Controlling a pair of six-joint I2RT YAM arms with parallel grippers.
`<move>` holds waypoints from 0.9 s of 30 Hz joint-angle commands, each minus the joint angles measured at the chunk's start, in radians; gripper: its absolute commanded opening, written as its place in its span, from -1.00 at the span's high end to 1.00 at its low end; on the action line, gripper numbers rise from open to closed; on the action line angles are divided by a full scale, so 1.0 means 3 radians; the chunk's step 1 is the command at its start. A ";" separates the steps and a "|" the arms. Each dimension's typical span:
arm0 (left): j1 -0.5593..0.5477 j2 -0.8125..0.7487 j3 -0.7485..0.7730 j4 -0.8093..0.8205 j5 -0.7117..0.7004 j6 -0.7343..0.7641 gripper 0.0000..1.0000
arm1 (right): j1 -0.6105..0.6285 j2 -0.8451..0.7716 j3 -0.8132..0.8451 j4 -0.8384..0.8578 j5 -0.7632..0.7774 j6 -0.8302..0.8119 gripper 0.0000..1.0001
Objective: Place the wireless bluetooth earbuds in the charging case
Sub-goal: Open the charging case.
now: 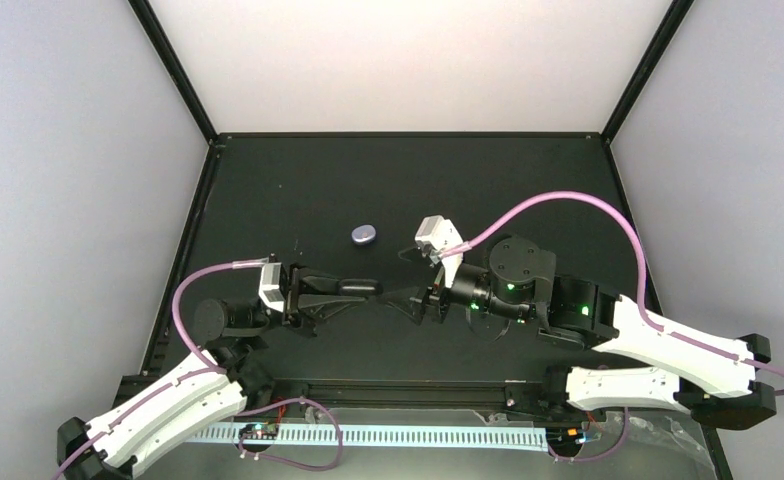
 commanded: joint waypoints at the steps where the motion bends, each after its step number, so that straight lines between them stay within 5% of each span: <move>1: -0.0016 -0.0064 -0.0005 0.0054 0.0078 0.0207 0.97 | -0.0013 0.0047 0.0112 0.0208 0.0006 0.0072 -0.63; 27: -0.0045 -0.0190 -0.0092 -0.0090 -0.0041 0.0044 0.97 | -0.0014 0.0240 0.0214 0.0275 0.0359 0.0230 -0.59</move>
